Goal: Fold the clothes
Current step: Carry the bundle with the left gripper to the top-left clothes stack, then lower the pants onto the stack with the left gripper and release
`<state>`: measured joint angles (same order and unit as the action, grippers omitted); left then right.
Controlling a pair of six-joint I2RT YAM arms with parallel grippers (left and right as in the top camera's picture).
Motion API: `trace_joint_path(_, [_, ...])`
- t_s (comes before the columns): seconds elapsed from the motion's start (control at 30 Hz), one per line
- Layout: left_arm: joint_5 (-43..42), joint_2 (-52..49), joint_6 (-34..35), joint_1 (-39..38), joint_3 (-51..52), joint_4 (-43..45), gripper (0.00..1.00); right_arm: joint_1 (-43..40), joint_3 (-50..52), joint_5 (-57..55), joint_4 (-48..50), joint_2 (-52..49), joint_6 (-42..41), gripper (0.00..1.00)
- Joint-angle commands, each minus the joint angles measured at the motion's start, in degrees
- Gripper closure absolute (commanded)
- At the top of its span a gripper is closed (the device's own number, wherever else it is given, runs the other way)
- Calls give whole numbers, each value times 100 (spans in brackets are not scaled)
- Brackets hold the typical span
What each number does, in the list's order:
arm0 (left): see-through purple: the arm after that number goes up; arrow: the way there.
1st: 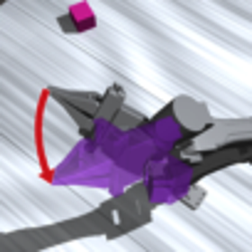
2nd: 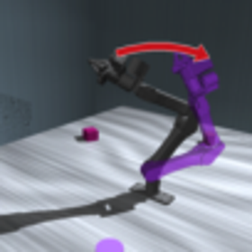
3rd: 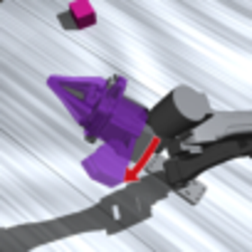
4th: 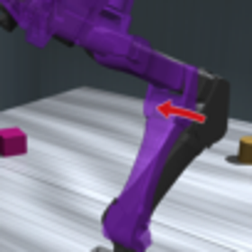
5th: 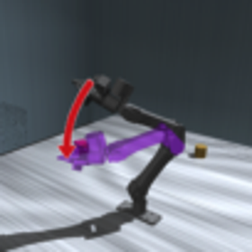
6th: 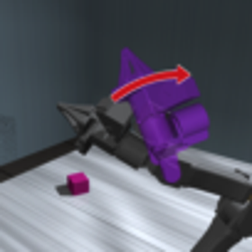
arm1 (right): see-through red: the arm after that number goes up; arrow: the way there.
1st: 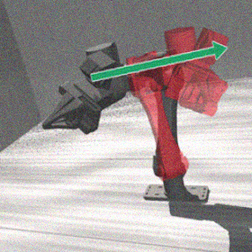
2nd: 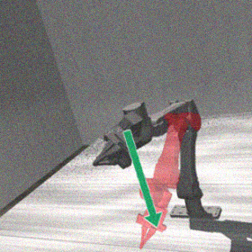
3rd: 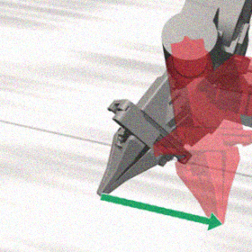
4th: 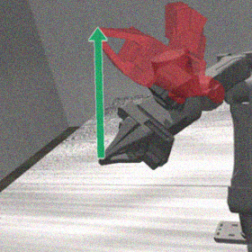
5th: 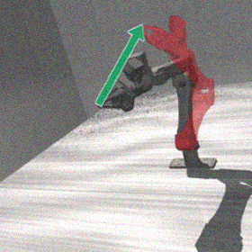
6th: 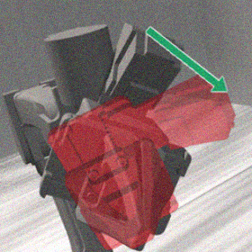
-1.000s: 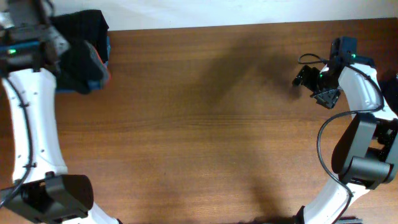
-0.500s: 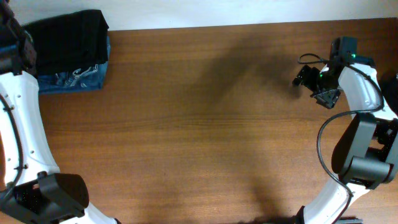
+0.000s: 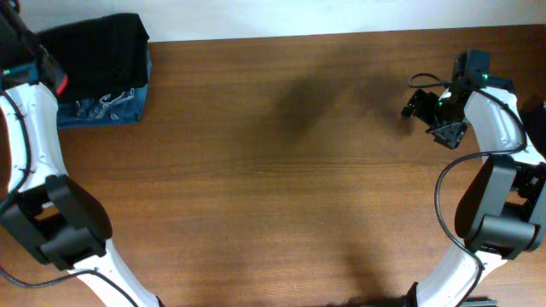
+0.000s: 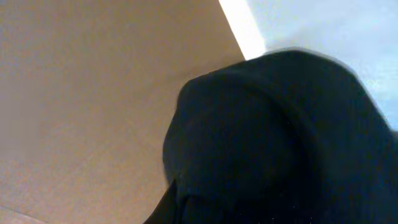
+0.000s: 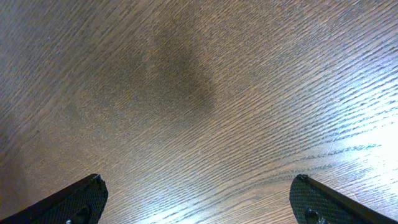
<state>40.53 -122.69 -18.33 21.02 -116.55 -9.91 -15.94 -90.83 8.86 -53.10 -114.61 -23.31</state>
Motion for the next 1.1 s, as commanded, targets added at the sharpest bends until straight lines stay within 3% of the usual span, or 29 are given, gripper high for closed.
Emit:
trace_joint_path(0.0, [166,-136,-197,332,-105,387,93,-22,35,-55,2,-26,55,1])
trace_joint_path(0.2, [-133,-393,-280,706,-105,1040,93,-22,35,-55,2,-26,55,1])
trace_joint_path(0.43, [-1281,-789,-243,800,-105,1104,90,-20,35,-55,2,-26,55,1])
trace_joint_path(0.57, [-1331,-1172,-42,748,-105,1250,90,-20,35,-55,2,-26,55,1])
trace_joint_path(0.73, [-841,-1272,-201,743,-105,1353,90,-22,35,-55,2,-26,55,1])
trace_joint_path(0.9, [74,-1272,-1126,739,-144,1709,90,-20,35,-55,2,-26,55,1])
trace_joint_path(1.07, [350,-1272,-1176,737,-361,1672,91,-20,35,-55,2,-26,55,1])
